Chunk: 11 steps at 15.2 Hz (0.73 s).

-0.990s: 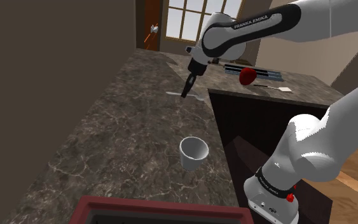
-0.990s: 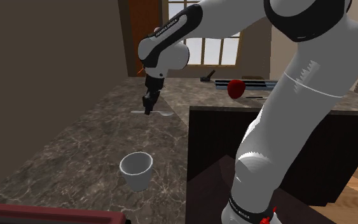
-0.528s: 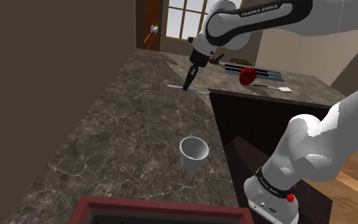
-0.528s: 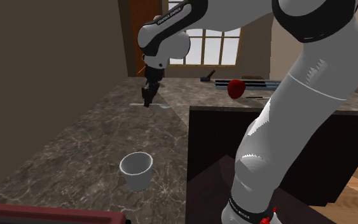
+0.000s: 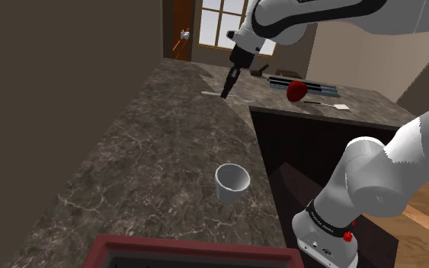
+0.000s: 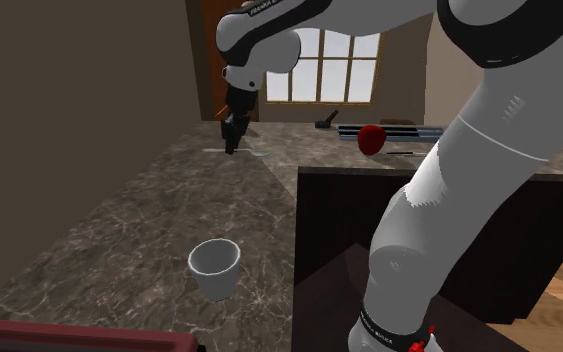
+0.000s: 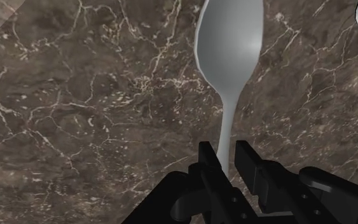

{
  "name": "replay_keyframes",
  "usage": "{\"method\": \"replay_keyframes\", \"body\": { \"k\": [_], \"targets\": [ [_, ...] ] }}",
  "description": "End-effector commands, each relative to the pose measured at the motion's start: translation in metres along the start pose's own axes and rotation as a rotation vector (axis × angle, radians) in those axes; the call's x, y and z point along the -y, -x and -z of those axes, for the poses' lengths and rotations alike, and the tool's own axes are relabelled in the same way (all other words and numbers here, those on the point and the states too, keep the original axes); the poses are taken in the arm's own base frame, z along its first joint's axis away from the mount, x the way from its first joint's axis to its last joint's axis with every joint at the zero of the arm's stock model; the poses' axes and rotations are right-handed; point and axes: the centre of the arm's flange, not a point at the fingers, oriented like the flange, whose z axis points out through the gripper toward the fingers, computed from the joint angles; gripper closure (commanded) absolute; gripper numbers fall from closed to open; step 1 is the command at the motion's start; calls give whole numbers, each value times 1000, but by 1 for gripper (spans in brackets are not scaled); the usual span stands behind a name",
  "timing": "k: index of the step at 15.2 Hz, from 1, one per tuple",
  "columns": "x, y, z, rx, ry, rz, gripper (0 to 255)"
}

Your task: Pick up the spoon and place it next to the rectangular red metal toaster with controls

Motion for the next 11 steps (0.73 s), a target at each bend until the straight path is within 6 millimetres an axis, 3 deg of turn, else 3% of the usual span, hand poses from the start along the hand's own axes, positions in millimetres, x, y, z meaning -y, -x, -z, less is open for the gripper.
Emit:
{"method": "replay_keyframes", "body": {
  "k": [1,11],
  "targets": [
    [1,-2,10,0,0,0,255],
    [7,-14,61,0,0,0,255]
  ]
}}
